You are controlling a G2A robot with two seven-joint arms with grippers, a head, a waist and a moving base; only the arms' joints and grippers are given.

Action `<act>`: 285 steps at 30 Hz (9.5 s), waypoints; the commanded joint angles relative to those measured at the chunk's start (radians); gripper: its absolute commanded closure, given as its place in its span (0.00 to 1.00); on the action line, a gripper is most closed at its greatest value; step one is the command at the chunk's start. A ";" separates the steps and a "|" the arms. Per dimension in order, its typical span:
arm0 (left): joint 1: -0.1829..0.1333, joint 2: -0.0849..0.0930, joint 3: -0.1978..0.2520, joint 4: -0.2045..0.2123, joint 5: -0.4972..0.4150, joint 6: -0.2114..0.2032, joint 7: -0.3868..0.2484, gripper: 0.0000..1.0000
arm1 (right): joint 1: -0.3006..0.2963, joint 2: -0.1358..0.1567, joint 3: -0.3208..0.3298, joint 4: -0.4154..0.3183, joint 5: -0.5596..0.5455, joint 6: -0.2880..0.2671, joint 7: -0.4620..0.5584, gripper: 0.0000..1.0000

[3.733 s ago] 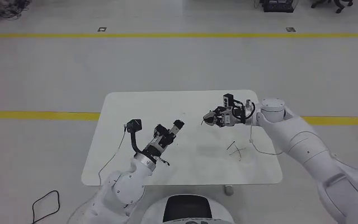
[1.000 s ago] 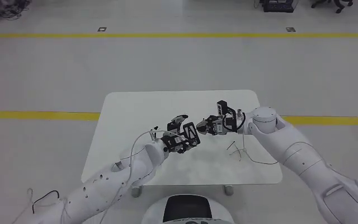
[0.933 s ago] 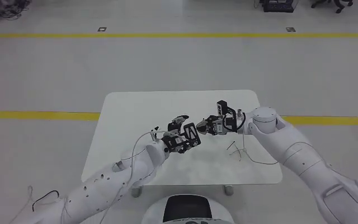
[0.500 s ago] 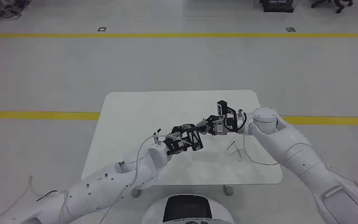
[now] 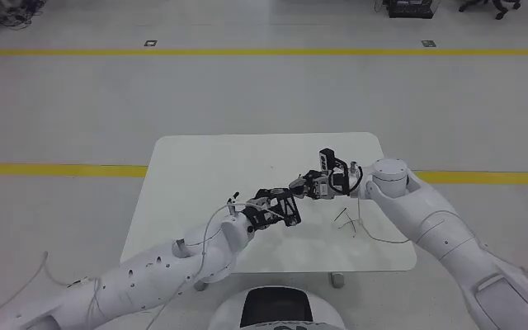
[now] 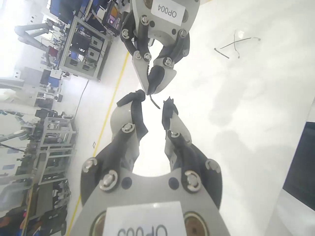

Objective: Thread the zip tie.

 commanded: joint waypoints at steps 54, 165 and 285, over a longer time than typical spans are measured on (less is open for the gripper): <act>0.098 0.019 -0.198 0.001 -0.388 -0.093 0.007 1.00 | -0.039 0.014 0.071 -0.042 -0.059 -0.005 -0.026 0.00; 0.135 -0.087 -0.396 0.482 -2.220 -0.065 -0.325 1.00 | -0.121 -0.010 0.183 0.098 -0.199 -0.680 0.422 0.71; 0.165 -0.167 -0.361 0.461 -2.244 -0.084 -0.212 0.02 | -0.183 -0.043 0.207 0.049 -0.135 -0.657 0.337 1.00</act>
